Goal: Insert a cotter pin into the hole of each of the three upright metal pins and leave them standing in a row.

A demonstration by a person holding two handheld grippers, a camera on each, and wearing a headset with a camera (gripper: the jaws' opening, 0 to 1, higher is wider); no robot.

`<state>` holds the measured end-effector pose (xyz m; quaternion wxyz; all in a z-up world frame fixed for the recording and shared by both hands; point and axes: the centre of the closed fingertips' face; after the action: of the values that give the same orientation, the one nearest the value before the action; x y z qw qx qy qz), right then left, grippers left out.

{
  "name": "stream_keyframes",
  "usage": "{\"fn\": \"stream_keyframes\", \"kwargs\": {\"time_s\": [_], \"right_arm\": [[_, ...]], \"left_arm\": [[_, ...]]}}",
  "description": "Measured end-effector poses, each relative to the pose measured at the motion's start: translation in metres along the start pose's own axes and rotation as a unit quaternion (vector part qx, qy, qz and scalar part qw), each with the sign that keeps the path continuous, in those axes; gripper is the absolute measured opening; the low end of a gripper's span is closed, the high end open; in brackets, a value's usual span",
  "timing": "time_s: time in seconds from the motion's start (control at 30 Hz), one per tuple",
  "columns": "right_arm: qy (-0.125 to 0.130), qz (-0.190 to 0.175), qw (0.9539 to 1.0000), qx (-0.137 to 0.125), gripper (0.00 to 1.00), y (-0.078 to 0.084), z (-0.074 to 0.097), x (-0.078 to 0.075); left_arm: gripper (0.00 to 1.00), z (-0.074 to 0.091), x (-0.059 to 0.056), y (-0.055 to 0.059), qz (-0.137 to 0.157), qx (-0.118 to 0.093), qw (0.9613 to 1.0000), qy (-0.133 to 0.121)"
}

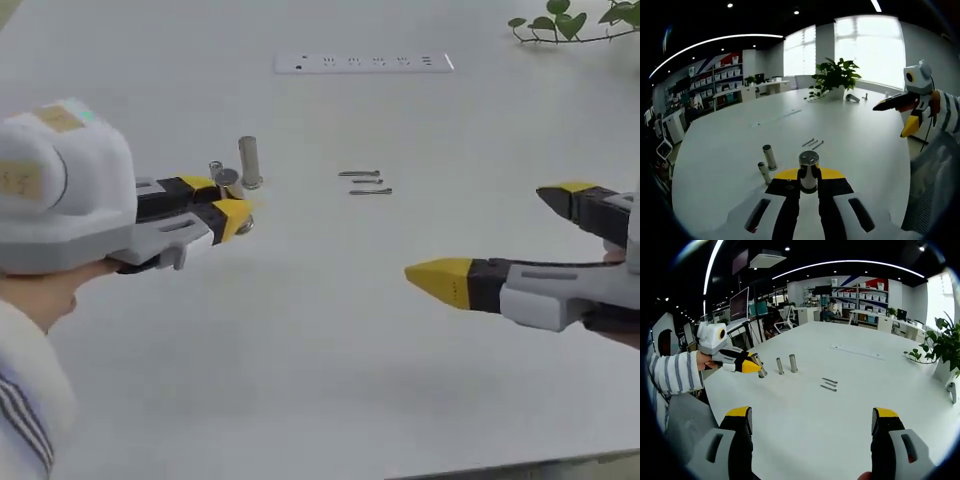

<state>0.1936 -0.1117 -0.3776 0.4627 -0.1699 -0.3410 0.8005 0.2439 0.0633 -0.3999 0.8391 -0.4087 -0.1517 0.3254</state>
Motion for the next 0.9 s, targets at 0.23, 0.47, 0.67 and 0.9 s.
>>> {"fn": "stream_keyframes", "kwargs": {"time_s": [0.23, 0.47, 0.67, 0.9], "right_arm": [[0.004, -0.002, 1.0, -0.002, 0.99, 0.002, 0.001, -0.002], [0.004, -0.005, 1.0, -0.002, 0.99, 0.006, 0.001, -0.001], [-0.004, -0.002, 1.0, 0.002, 0.99, 0.008, -0.002, 0.004], [-0.003, -0.01, 0.9999, 0.006, 0.99, 0.011, -0.003, 0.002]], "left_arm": [[0.09, -0.015, -0.013, 0.004, 0.013, 0.002, 0.9999, 0.007], [0.09, -0.029, -0.029, 0.007, 0.011, 0.003, 0.9997, 0.022], [0.09, -0.04, -0.041, 0.017, 0.004, 0.022, 0.9994, 0.026], [0.09, -0.049, -0.052, 0.032, 0.012, 0.048, 0.9983, 0.03]]}}
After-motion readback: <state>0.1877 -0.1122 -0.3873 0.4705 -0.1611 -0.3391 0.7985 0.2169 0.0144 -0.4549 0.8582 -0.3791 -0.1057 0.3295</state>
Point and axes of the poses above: the centre of the closed fingertips' face, and the gripper's own axes: z roughly backward along the fingers, x roughly to its left, y roughly out of its underside, and after that the axes turned 13 degrees about x, right-handed
